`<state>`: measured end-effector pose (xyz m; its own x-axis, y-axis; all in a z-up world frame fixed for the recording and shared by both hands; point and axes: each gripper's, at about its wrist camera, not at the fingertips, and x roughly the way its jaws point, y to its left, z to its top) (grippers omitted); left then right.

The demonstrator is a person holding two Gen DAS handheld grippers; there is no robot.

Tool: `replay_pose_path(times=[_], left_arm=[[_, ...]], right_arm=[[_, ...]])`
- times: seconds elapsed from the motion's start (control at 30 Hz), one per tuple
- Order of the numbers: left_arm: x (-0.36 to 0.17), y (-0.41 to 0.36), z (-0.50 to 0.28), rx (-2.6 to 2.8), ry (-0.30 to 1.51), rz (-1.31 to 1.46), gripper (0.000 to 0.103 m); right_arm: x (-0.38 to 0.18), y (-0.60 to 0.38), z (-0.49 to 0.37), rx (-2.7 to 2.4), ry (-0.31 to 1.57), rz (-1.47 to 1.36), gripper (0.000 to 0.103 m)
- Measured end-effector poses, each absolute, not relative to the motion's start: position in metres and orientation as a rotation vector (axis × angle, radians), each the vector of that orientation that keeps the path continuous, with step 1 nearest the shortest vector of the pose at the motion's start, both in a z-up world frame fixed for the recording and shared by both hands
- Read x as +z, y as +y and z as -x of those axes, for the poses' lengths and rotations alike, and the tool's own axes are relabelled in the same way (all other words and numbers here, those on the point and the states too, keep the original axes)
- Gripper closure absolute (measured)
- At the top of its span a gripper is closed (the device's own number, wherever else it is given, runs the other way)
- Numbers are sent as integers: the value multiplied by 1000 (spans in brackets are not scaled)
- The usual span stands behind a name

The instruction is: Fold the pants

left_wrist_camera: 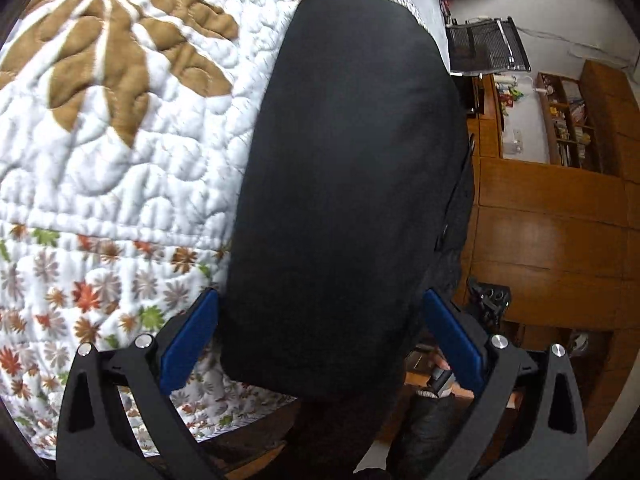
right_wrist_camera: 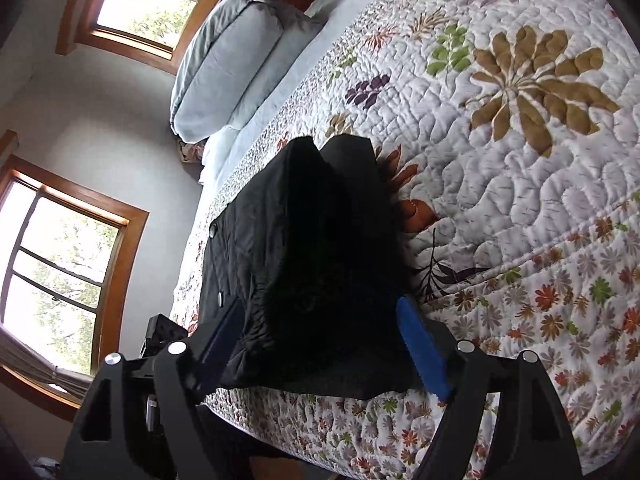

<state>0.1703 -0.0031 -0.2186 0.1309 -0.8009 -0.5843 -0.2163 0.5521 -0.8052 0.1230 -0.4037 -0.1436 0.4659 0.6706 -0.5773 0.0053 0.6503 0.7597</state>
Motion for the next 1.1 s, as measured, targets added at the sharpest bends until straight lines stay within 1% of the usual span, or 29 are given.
replay_pose_path(times=[0.07,0.17,0.3,0.6,0.83,1.0,1.1], left_arm=[[-219,-11,-173,-542,1423,924,3],[-217,-23,-178,-539,1440,883,3],[-210,-34,-178,-537,1460,844,3],[-209,-49,-195,-526,1485,825,3],[-196,-78,-205,-468,1498,768,3],[-191,-91,-211,-430,1515,778,2],[-190,-96,-215,-406,1520,792,2]], right_arm=[[-146,-403,-124,470,1015,-781,16],[-148,-403,-127,476,1017,-785,10],[-155,-404,-133,485,1048,-784,5],[-178,-404,-139,532,1097,-834,4],[-184,-390,-147,586,1124,-823,4],[-185,-379,-155,587,1129,-807,3],[-184,-373,-154,580,1120,-779,9]])
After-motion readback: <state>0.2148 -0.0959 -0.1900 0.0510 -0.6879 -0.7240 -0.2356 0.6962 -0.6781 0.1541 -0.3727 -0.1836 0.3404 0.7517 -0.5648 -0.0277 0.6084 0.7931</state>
